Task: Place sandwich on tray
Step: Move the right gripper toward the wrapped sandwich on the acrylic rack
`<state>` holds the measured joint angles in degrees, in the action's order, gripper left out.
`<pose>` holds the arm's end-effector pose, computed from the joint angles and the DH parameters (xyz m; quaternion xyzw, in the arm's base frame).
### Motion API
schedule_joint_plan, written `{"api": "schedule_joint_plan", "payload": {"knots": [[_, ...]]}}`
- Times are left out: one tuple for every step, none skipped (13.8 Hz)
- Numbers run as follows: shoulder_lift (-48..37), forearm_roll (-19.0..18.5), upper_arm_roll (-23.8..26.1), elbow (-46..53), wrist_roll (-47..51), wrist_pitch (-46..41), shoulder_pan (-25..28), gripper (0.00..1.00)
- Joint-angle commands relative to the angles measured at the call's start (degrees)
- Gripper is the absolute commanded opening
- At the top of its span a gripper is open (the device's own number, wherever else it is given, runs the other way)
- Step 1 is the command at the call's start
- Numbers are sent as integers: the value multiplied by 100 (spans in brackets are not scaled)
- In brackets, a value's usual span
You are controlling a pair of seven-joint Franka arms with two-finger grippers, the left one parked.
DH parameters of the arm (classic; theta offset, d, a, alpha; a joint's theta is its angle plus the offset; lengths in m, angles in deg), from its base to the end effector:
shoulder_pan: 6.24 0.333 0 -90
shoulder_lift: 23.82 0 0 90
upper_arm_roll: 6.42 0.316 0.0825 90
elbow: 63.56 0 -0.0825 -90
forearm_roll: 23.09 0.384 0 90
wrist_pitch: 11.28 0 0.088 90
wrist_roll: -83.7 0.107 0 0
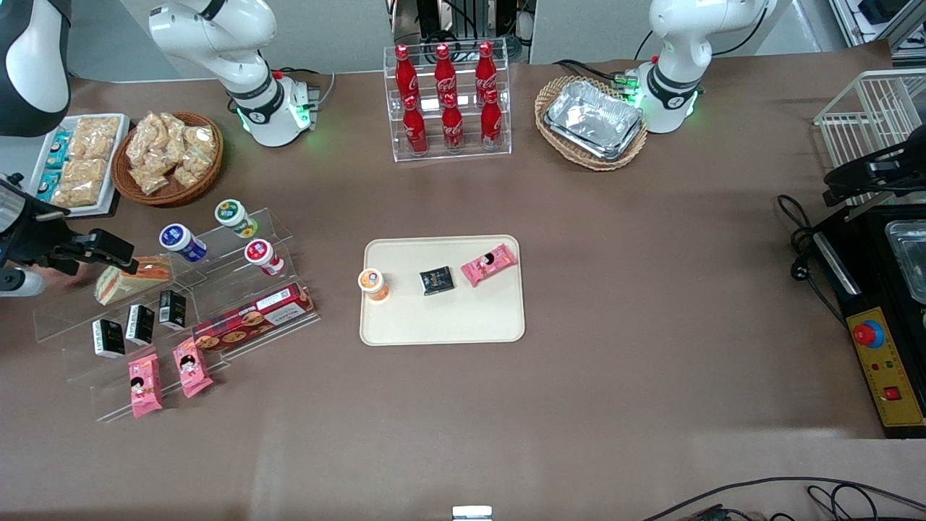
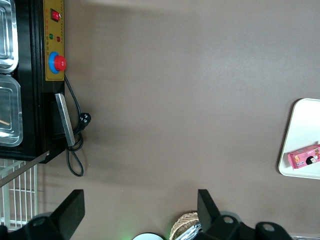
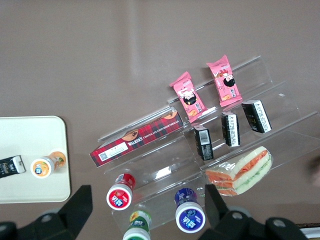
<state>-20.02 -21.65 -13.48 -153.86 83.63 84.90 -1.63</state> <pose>0.5835 -0.0202 0.5942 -0.9996 0.0217 -0.0186 0.0080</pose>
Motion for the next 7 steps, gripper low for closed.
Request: {"api": "schedule_joint_plan", "payload": {"knots": [[16, 14, -85, 56, -124, -3, -56, 100], [16, 14, -94, 65, -133, -3, -56, 100], [16, 14, -94, 56, -133, -3, -56, 100], [16, 14, -103, 56, -142, -29, -56, 100], [-2, 31, -103, 56, -177, -38, -56, 100], [-11, 32, -103, 56, -299, -64, -56, 100], [-28, 32, -103, 56, -596, -82, -56, 100]]}}
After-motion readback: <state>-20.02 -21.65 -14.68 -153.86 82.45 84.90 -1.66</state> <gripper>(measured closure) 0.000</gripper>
